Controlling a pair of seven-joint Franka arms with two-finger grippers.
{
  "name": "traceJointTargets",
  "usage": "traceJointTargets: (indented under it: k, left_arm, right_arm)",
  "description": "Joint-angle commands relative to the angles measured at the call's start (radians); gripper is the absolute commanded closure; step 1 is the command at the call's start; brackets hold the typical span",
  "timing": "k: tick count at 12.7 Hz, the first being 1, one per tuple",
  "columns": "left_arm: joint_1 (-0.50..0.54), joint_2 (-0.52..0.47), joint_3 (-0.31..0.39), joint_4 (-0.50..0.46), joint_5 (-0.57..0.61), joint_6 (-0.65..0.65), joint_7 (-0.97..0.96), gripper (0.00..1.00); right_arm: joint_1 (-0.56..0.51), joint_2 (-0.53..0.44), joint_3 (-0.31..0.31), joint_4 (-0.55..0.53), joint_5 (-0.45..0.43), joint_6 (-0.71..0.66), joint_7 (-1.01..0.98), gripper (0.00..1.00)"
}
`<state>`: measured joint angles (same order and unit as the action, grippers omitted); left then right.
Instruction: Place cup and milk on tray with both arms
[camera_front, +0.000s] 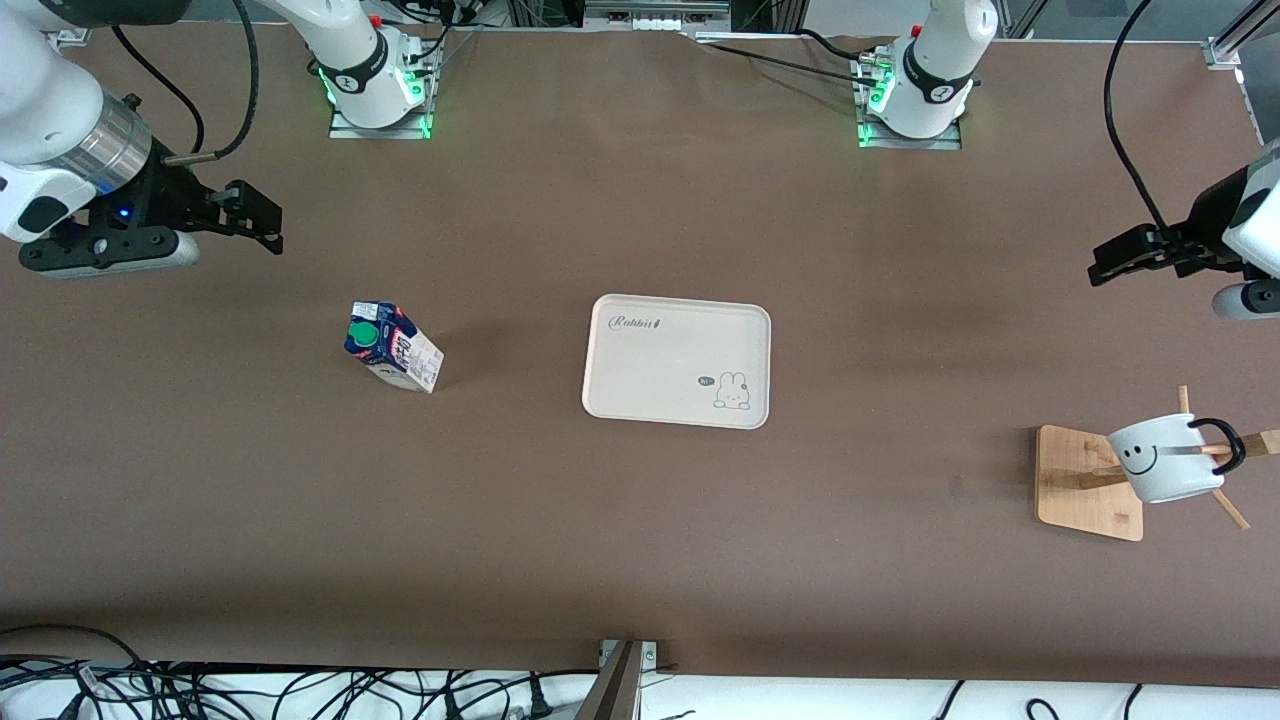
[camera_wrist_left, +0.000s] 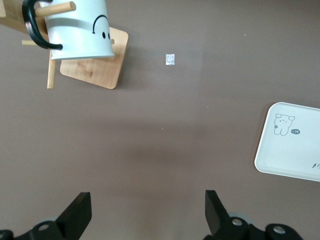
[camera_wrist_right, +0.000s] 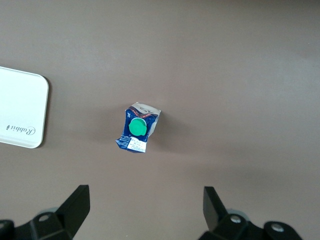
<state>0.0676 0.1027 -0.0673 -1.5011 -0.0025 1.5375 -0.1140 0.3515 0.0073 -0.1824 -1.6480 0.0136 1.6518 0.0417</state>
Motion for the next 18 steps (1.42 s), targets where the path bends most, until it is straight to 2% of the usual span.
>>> traceJointTargets:
  k: [1, 6, 9, 13, 18]
  left_arm:
    - [0.011, 0.012, -0.006, 0.010, -0.008, 0.022, -0.010, 0.00]
    - [0.000, 0.005, -0.008, -0.017, -0.013, 0.053, -0.009, 0.00]
    - [0.003, -0.031, -0.008, -0.190, -0.048, 0.331, -0.010, 0.00]
    - [0.001, -0.057, -0.008, -0.315, -0.051, 0.551, -0.009, 0.00]
    - [0.001, -0.094, -0.006, -0.479, -0.051, 0.947, -0.007, 0.00]
  right_arm:
    - [0.004, -0.020, 0.003, -0.013, -0.009, 0.003, 0.017, 0.00]
    - [0.004, -0.020, 0.003, -0.013, -0.009, 0.002, 0.017, 0.00]
    - [0.004, -0.020, 0.003, -0.013, -0.009, -0.003, 0.017, 0.00]
    - [0.004, -0.020, 0.001, -0.015, -0.009, -0.004, 0.017, 0.00]
    - [0.004, -0.020, 0.001, -0.015, -0.009, -0.003, 0.017, 0.00]
